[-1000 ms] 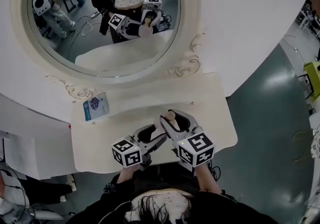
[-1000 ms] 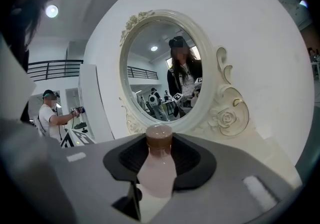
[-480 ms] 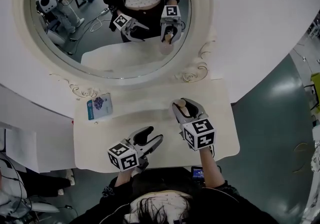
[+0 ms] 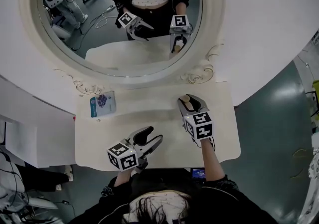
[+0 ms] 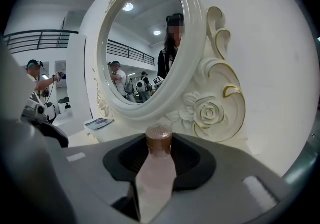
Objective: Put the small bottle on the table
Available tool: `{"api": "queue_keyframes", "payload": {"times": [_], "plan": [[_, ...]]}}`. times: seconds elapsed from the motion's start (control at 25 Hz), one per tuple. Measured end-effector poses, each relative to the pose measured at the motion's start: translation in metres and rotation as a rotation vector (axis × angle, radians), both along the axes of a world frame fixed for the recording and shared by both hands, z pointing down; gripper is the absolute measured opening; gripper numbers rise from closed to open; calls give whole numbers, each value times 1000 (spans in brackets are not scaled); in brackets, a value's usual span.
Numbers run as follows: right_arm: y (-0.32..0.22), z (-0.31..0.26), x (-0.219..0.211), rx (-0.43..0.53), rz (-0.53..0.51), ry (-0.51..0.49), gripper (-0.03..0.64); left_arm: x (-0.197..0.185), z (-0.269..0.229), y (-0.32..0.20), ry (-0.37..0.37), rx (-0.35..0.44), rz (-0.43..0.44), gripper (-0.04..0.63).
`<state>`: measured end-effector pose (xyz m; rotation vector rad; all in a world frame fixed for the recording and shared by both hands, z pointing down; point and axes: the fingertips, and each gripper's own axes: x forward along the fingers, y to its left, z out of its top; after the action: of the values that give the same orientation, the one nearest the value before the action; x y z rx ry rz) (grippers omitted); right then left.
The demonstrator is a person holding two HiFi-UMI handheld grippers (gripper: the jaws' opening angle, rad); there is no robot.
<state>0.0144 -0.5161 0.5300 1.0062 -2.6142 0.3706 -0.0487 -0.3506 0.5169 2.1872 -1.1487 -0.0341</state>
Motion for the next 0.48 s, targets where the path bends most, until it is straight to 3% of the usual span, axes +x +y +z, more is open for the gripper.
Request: {"api": "queue_keyframes", "payload": {"times": [0.48], "plan": [[-2,9,-2,54,-25,30,147,-3,0,0,12,0,19,247]]}}
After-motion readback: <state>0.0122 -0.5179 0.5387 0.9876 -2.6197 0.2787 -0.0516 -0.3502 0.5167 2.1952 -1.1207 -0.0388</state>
